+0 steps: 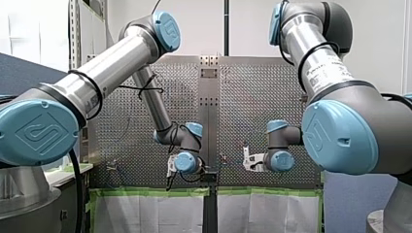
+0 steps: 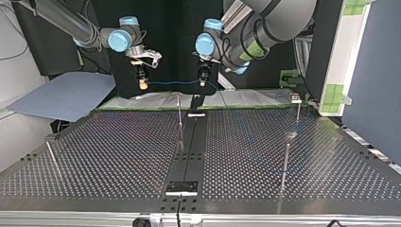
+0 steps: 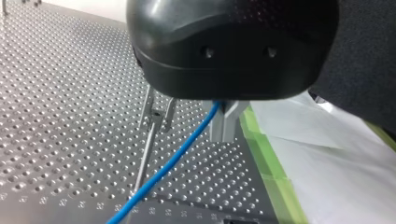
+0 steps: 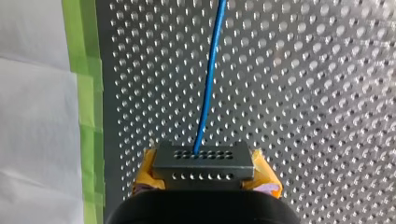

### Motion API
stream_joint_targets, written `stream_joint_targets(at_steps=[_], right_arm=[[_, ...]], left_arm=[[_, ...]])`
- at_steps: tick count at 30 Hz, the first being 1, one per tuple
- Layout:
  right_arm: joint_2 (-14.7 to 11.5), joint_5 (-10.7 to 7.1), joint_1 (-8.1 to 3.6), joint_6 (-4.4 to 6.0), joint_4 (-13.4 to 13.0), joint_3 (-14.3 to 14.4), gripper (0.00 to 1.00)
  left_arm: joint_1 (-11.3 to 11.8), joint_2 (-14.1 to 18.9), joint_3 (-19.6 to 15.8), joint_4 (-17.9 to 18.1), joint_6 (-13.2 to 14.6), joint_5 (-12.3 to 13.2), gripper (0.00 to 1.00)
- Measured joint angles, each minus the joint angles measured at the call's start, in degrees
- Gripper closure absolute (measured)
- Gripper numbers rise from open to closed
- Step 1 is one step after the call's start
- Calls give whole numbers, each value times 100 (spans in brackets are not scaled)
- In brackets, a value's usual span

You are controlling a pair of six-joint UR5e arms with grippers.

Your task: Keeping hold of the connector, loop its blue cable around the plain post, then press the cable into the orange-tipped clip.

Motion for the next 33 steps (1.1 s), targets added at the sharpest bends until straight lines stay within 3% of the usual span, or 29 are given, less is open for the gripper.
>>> stream_joint_targets(at_steps=[6,9,16,24,33], right_arm=[[92,-100,-299,14,-51,-2,100],[233,-109,-383,13,-117,-19,100],[341,-122,-420,-9,-56,-161,100],[349,-141,-430,-93,272,-497,100],[350,-153,-436,-157,368,-576,100]], left_arm=[[-2,2,17,190,20,109,98],[-3,1,56,241,8,159,98],[11,-5,199,264,-184,308,98],[19,-22,313,261,-378,431,98],[25,-357,540,128,-503,474,98]])
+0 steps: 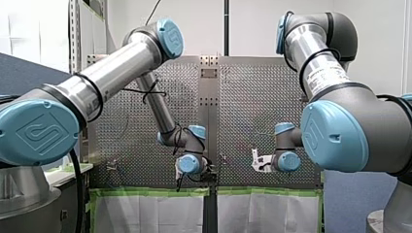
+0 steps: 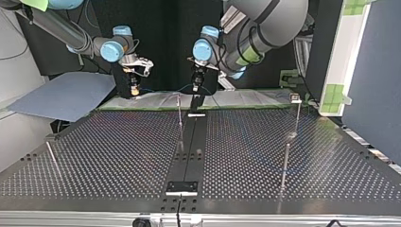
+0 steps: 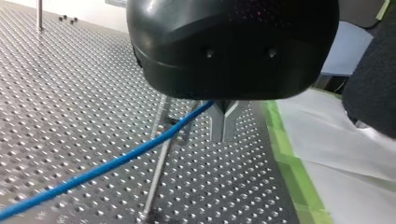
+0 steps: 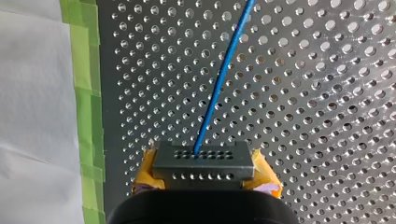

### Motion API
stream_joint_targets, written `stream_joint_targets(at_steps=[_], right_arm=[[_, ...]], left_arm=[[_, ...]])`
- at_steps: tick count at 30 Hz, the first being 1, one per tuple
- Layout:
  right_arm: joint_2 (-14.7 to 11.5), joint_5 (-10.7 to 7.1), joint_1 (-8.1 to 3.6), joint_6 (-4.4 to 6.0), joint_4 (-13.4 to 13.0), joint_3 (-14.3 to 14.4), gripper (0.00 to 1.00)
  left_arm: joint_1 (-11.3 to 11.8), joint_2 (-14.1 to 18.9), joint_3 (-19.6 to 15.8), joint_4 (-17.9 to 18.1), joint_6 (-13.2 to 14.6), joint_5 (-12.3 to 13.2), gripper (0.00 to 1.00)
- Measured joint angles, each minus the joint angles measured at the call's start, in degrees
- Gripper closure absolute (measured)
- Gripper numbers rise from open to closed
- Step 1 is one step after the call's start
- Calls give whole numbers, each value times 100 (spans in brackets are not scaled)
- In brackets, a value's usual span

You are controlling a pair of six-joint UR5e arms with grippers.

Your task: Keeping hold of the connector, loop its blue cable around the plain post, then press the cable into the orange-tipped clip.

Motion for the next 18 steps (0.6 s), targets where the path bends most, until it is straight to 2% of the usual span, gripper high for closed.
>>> stream_joint_targets(at_steps=[10,18], right_arm=[[5,-25,-2,37,-90,-13,100],[5,-33,-18,46,-71,-51,100]], left_arm=[[60,-93,516,-316,-123,117,98],[167,-98,719,-479,-159,206,98]])
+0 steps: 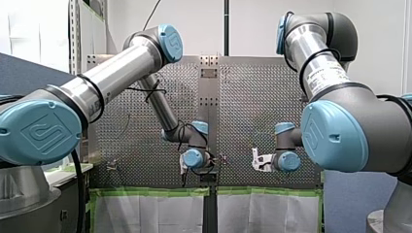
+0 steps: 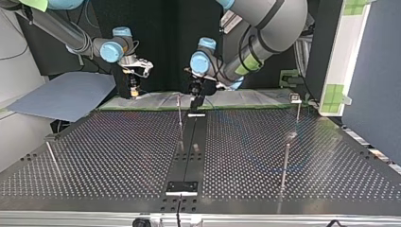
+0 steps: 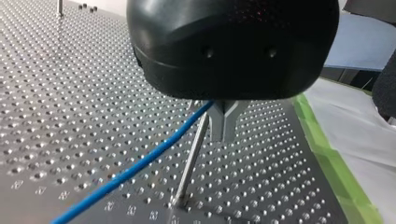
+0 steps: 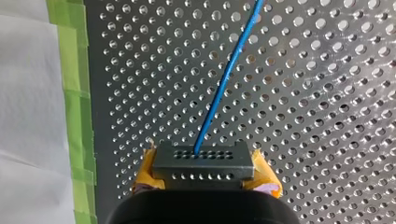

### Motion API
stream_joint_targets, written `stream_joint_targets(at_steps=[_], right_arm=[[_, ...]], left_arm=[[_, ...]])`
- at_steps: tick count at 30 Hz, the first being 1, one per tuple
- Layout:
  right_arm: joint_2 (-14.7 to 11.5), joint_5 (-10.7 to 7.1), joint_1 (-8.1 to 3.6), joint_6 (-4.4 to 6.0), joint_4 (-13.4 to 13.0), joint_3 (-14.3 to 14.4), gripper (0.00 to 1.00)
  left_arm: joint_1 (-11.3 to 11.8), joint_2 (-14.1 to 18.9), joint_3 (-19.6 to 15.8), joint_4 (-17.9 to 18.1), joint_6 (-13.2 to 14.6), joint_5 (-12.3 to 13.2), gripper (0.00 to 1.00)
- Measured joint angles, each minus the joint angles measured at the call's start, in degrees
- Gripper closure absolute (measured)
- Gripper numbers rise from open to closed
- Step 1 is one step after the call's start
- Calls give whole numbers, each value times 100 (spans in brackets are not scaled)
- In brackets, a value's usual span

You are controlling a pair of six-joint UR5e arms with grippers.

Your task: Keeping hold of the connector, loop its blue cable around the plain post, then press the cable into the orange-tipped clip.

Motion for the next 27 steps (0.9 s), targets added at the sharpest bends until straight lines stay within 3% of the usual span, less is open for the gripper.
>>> stream_joint_targets(at_steps=[14,22,27], right_arm=[[0,-16,-22,-90,228,-279,100],[0,-151,-66,-287,558,-617,100],[0,-294,-113,-300,686,-899,100]], left_arm=[[169,2,463,-350,-158,164,98],[239,1,612,-416,-201,143,98],[296,1,716,-508,-253,92,98]])
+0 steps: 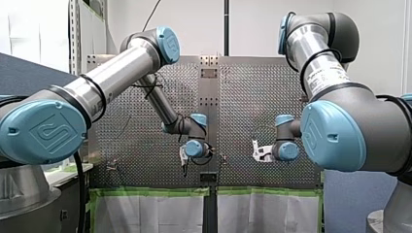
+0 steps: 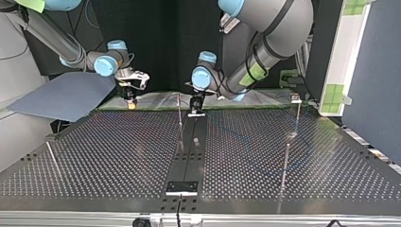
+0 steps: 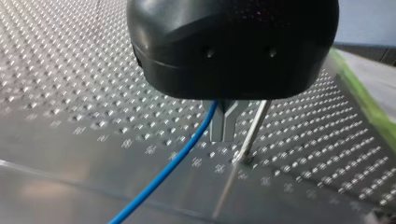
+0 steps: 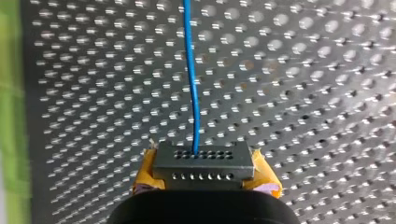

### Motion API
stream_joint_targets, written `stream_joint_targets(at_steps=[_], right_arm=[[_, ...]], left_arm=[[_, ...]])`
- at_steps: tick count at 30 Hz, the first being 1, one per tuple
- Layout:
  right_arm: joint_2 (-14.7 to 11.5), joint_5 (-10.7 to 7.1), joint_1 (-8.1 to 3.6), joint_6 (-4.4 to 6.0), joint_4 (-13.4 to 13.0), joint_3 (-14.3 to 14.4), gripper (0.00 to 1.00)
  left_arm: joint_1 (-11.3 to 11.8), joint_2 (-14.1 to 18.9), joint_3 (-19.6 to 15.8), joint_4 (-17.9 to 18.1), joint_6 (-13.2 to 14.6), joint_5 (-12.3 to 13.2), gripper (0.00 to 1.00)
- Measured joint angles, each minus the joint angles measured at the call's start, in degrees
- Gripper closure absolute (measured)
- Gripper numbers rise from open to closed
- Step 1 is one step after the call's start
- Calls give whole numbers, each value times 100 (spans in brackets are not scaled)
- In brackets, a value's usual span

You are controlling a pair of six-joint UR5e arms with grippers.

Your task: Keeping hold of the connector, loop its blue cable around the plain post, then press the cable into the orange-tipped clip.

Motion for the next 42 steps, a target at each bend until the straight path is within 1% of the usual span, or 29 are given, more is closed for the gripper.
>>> stream_joint_targets(at_steps=[4,8,13,20,21,22,23,24,25,26,31,32,34,36,37,39,40,41,42], right_arm=[[-1,-99,-20,9,8,-175,100],[0,-183,-28,14,-9,-235,100],[-1,-214,-31,20,-31,-245,100],[0,-222,-31,22,-32,-247,100],[0,-223,-31,22,-30,-247,100],[0,-225,-31,22,-27,-247,100],[0,-225,-31,22,-24,-247,100],[0,-226,-31,22,-21,-247,100],[0,-226,-31,22,-18,-247,100],[0,-226,-31,22,-12,-247,100],[0,-227,-31,12,12,-247,100],[0,-227,-30,10,18,-247,100],[0,-227,-30,6,30,-247,100],[0,-227,-30,1,42,-247,100],[0,-227,-30,-1,47,-247,100],[0,-227,-30,-2,59,-247,100],[0,-227,-30,-4,65,-247,100],[0,-227,-30,-7,75,-247,100],[0,-227,-29,-8,84,-247,100]], left_arm=[[46,-1,175,-91,-32,-23,98],[65,-1,300,-179,-44,-54,98],[73,-1,366,-246,-48,-81,98],[90,1,371,-300,-48,-85,98],[90,1,372,-311,-48,-86,85],[90,0,372,-329,-44,-92,85],[90,0,372,-344,-37,-104,73],[90,0,373,-362,-25,-127,64],[91,0,373,-392,-3,-168,64],[89,1,373,-419,19,-202,53],[50,6,372,-641,228,-442,53],[43,6,372,-685,275,-491,55],[32,7,370,-754,381,-580,55],[32,7,368,-803,453,-579,49],[33,7,366,-832,487,-547,49],[37,7,360,-878,524,-474,22],[39,8,358,-914,544,-419,22],[38,8,357,-941,557,-376,2],[37,8,357,-971,571,-333,0]])
